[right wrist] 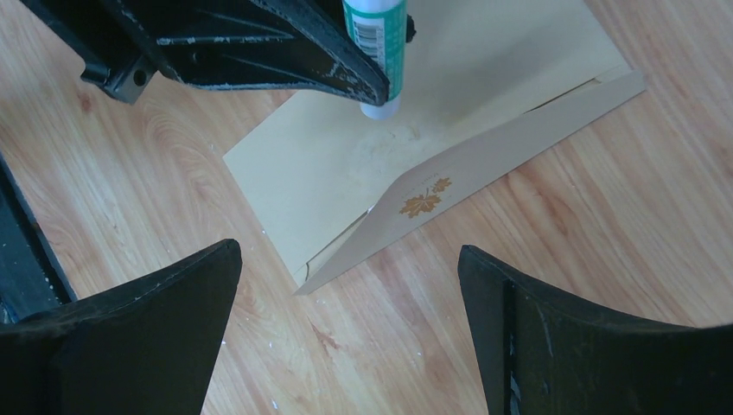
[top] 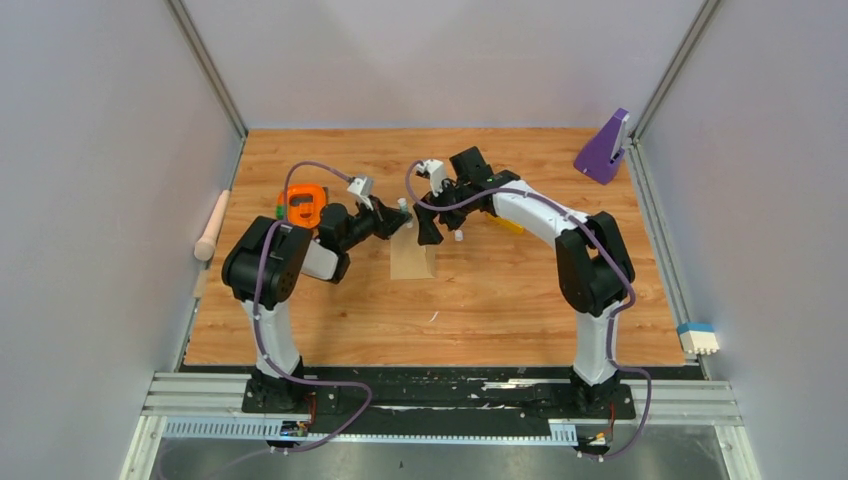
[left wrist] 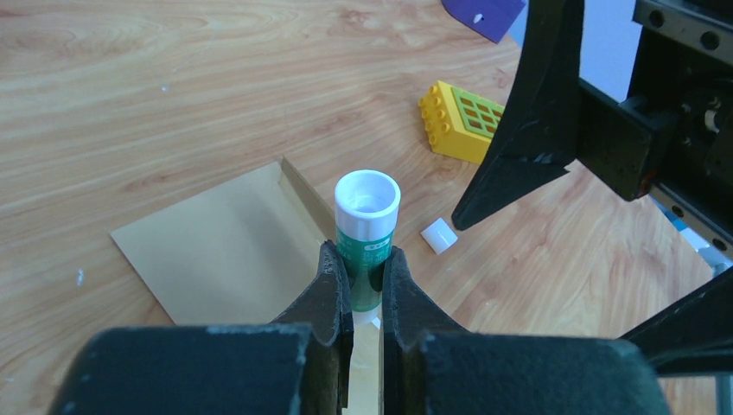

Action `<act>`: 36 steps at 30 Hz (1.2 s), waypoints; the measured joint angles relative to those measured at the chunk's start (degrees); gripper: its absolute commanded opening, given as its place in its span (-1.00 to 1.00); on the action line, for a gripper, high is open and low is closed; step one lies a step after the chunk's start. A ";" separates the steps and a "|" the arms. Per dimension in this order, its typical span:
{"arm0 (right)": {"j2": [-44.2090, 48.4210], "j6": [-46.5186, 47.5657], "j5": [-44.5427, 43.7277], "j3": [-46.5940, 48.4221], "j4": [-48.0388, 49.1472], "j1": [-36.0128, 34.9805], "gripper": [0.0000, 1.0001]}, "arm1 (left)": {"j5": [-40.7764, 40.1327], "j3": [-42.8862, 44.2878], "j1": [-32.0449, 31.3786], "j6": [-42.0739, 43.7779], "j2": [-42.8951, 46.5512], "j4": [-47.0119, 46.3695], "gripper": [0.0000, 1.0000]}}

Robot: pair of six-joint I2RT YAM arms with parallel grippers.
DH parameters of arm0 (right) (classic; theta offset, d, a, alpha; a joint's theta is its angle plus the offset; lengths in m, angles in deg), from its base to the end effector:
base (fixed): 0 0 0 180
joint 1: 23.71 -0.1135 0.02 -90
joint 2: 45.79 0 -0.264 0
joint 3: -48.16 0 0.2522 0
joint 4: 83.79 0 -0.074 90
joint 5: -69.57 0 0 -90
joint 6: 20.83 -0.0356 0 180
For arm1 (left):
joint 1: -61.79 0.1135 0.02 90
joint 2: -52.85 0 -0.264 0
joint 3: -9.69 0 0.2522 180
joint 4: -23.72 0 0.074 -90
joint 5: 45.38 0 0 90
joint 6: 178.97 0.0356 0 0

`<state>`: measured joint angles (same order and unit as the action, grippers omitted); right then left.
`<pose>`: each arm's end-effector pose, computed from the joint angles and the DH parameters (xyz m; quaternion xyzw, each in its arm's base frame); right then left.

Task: Place the letter into the envelope and seal it
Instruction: Paint the envelope at the center of the board.

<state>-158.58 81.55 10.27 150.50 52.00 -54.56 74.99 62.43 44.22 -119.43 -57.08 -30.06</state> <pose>0.3605 0.2365 0.2258 -0.4132 0.8246 0.2959 0.2484 0.3294 -0.1232 0.1435 0.0996 0.7181 -0.4435 0.5269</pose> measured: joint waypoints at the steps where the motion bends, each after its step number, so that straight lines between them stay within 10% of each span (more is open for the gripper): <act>1: -0.61 -0.33 -0.42 0.13 0.00 -0.39 1.00 | -0.50 -0.04 -0.33 -0.13 -0.55 -0.22 -1.00; 36: 1.36 -3.32 -1.95 3.06 0.79 0.33 1.00 | -11.87 0.57 -6.25 2.69 -4.24 4.63 -1.00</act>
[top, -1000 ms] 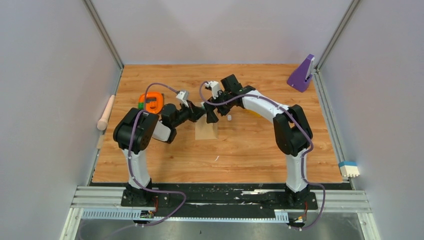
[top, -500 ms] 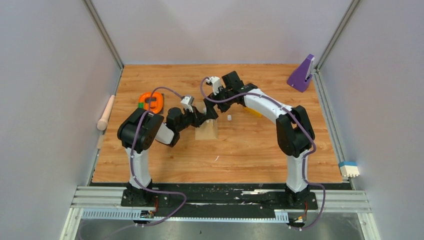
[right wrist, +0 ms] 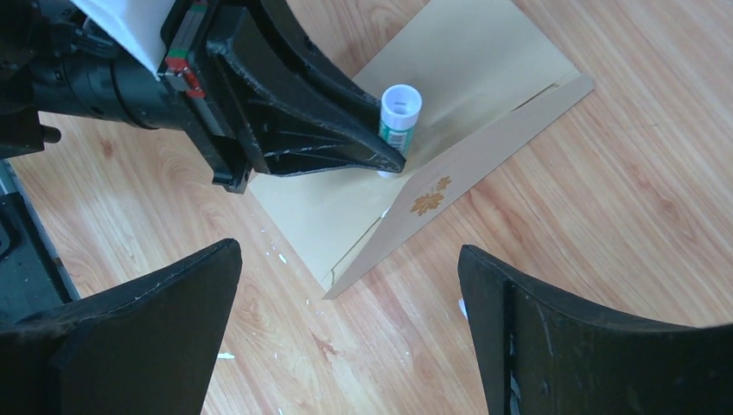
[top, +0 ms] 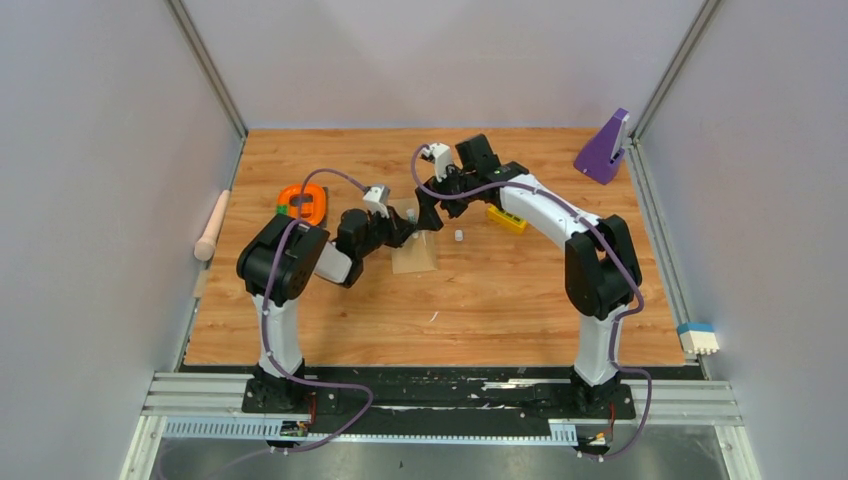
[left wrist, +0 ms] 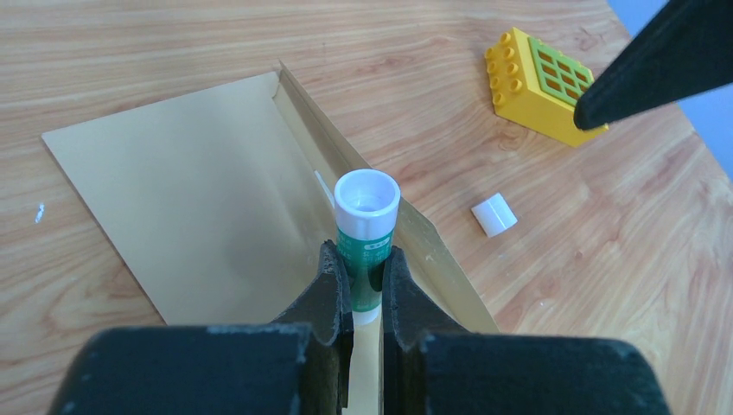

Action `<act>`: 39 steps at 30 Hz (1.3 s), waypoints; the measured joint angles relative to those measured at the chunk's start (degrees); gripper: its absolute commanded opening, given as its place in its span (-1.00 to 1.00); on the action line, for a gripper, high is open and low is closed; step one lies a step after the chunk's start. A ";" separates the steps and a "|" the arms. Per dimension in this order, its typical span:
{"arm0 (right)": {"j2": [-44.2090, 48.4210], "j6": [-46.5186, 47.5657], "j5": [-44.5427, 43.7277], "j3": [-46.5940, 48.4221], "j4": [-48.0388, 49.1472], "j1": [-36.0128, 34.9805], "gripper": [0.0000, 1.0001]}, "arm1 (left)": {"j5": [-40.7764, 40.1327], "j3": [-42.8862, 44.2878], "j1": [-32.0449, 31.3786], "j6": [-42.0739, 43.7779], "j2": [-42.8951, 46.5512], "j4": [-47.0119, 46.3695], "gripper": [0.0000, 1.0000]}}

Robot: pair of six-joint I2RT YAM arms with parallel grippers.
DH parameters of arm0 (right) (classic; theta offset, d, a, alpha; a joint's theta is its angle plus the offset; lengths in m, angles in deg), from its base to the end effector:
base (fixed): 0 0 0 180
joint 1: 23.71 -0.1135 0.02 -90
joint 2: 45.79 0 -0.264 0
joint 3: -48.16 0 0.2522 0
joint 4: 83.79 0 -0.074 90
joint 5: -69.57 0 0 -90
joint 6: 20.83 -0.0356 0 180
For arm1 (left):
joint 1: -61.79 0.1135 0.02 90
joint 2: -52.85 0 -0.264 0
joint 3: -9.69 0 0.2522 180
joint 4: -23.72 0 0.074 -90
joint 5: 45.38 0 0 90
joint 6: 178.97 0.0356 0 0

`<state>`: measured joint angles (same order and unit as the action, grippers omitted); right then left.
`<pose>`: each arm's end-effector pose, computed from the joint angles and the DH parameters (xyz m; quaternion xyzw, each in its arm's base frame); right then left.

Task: Place the letter into the envelope and seal it
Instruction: Paint the envelope at the center of the board.

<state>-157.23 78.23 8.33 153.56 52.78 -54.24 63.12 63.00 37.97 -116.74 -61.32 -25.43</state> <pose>0.3666 0.2361 0.2527 -0.3887 0.8259 0.2914 0.2862 0.3215 -0.1543 0.1122 0.0750 0.7685 -0.3834 0.5067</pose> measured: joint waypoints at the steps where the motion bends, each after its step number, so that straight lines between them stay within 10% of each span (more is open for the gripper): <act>1: 0.00 0.00 0.17 -0.20 0.02 0.02 1.00 | -0.17 0.48 -0.02 -0.02 0.00 0.66 -1.00; 21: 0.00 1.42 6.43 -1.97 0.15 0.31 1.00 | 5.14 2.84 -0.13 -0.70 -0.26 3.80 -1.00; 39: -0.52 21.11 12.74 -8.33 -1.92 -8.90 1.00 | 4.94 3.39 0.98 -0.24 0.79 2.08 -1.00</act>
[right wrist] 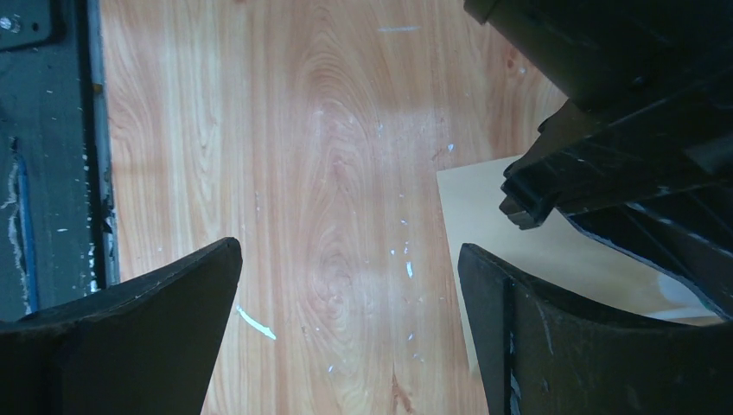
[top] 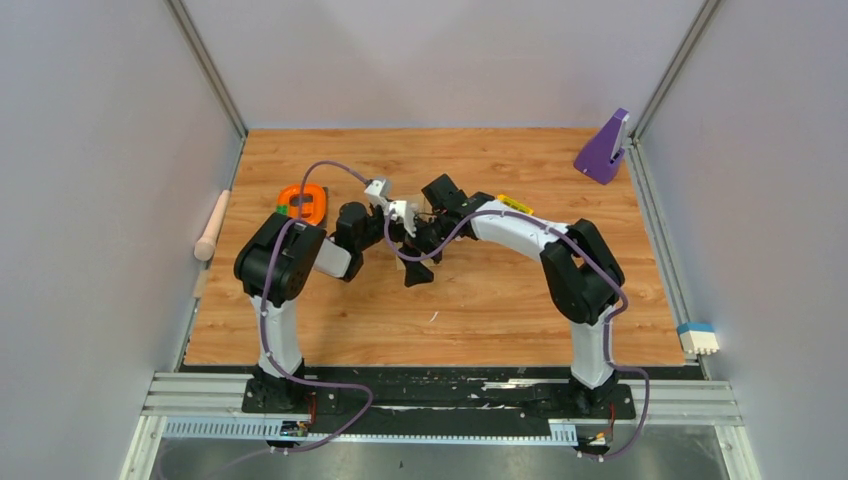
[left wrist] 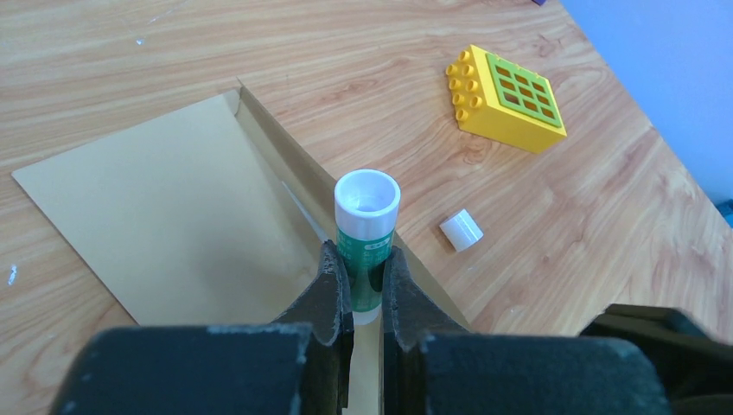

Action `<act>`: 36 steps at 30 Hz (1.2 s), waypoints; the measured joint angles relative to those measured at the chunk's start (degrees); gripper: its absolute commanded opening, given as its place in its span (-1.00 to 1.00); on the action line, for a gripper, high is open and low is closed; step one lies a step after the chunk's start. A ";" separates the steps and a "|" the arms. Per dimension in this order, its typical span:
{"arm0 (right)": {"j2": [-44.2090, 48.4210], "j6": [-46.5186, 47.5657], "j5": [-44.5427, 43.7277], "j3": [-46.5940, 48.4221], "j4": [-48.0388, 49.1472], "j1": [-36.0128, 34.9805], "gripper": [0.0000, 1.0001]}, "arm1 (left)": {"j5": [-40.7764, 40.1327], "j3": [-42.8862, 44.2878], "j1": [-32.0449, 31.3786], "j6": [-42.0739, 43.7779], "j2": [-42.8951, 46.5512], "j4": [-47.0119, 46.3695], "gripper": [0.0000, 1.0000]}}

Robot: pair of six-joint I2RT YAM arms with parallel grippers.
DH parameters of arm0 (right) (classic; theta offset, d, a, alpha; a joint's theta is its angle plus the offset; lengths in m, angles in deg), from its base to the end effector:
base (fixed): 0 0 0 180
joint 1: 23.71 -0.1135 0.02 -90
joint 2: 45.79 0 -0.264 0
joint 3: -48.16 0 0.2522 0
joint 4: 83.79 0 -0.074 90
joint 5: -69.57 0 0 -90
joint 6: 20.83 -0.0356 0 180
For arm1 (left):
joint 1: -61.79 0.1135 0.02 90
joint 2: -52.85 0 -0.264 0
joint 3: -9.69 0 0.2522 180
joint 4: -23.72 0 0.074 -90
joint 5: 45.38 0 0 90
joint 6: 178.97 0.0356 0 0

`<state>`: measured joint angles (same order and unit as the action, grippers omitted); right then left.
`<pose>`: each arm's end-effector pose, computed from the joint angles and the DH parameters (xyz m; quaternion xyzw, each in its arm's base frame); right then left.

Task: Place the letter into the envelope and seal it
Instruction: Paint the envelope at the center of the board.

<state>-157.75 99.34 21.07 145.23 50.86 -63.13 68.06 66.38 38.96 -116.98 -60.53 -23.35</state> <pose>0.3036 0.2801 0.2062 -0.5904 0.6903 0.3607 0.2117 0.3341 -0.1560 0.1272 0.0971 0.7531 -0.4114 0.5041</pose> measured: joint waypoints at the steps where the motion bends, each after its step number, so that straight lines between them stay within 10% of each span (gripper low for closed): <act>1: -0.90 0.15 -0.26 0.42 -0.02 -0.46 1.00 | -0.07 0.00 0.00 0.04 0.00 0.20 -1.00; 36: -9.57 -0.04 -4.17 5.38 -3.30 -0.59 1.00 | -2.27 6.25 0.11 1.38 -0.87 14.16 -1.00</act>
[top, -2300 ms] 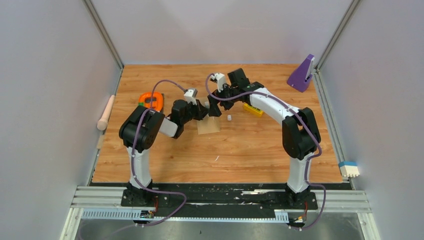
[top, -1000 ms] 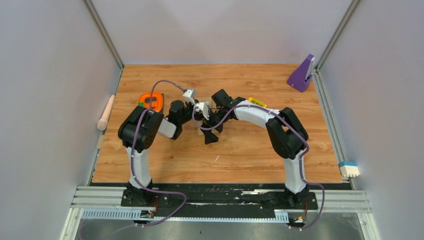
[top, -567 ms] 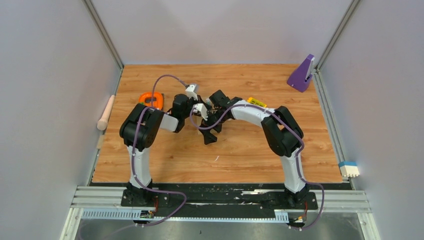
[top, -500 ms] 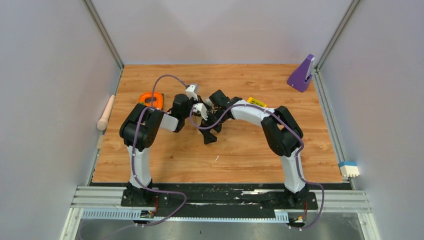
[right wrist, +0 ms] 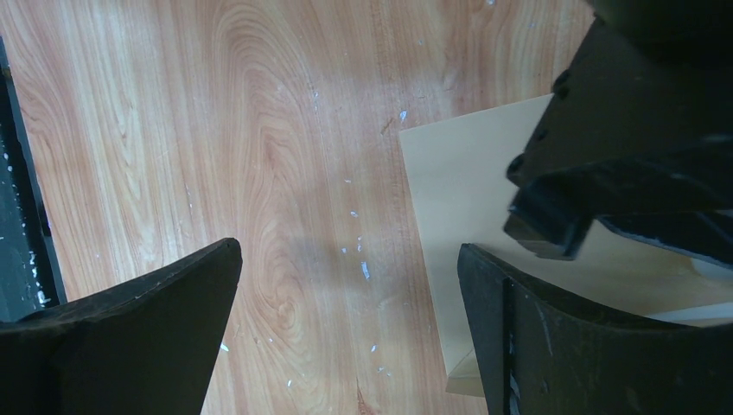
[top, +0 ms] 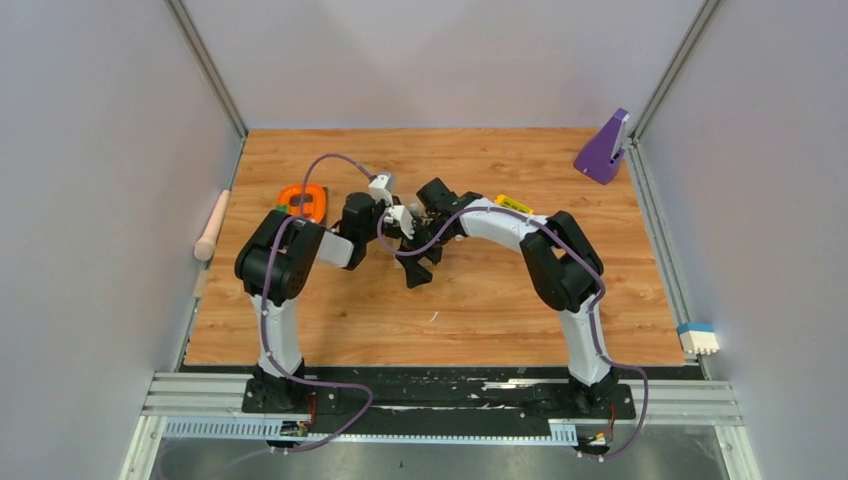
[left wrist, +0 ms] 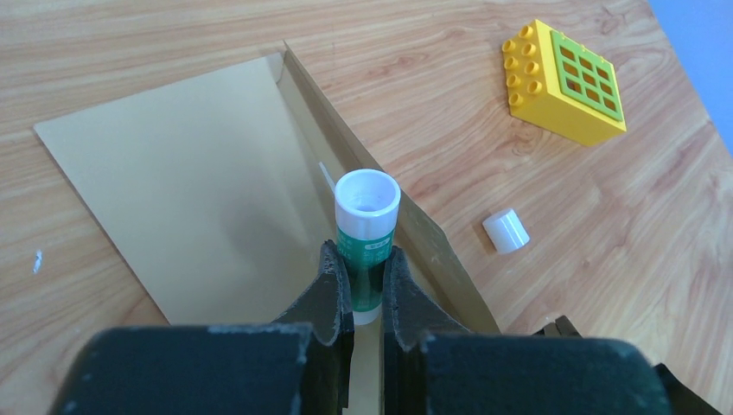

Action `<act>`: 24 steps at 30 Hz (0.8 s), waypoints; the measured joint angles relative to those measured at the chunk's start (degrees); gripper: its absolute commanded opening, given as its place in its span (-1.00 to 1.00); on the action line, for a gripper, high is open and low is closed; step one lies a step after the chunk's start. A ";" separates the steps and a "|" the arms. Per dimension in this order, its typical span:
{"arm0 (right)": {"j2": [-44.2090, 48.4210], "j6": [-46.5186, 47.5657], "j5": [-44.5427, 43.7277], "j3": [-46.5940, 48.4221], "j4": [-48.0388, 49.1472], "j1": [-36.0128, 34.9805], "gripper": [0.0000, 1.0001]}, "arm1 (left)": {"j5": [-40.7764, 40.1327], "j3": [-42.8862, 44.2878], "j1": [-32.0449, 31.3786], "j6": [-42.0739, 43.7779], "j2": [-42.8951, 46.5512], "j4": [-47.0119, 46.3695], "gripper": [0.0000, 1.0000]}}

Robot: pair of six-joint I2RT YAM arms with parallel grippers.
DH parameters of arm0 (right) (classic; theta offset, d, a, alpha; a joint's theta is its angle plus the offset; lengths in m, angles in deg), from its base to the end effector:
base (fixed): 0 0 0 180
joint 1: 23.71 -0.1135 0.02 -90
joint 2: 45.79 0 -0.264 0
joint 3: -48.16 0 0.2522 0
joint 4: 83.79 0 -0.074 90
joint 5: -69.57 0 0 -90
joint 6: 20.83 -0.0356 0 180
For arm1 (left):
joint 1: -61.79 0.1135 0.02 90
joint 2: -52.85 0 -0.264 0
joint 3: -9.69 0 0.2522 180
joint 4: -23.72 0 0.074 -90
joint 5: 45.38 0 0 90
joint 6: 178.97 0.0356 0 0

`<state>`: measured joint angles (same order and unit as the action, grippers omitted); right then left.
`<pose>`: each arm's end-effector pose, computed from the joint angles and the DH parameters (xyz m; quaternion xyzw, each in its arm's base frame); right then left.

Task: Place the letter into the envelope and seal it
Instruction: Paint the envelope at the center of the board.

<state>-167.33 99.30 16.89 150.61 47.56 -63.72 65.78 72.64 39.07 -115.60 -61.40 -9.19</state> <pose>0.3194 0.2963 0.1613 -0.5847 0.7254 0.3285 0.1552 0.3528 -0.1616 0.1236 0.0802 0.8004 -0.3754 0.4604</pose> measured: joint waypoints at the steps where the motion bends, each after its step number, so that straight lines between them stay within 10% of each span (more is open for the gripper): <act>1: -0.04 -0.02 0.04 0.02 -0.02 0.00 1.00 | 0.17 -0.22 0.00 0.00 0.22 0.07 -1.00; 24: -0.90 1.29 5.86 3.87 -6.10 1.16 1.00 | 2.67 -0.83 1.46 -0.24 2.25 2.01 -1.00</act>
<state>-168.22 100.59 22.75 154.48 41.46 -62.56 68.45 71.81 40.53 -115.84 -59.15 -7.18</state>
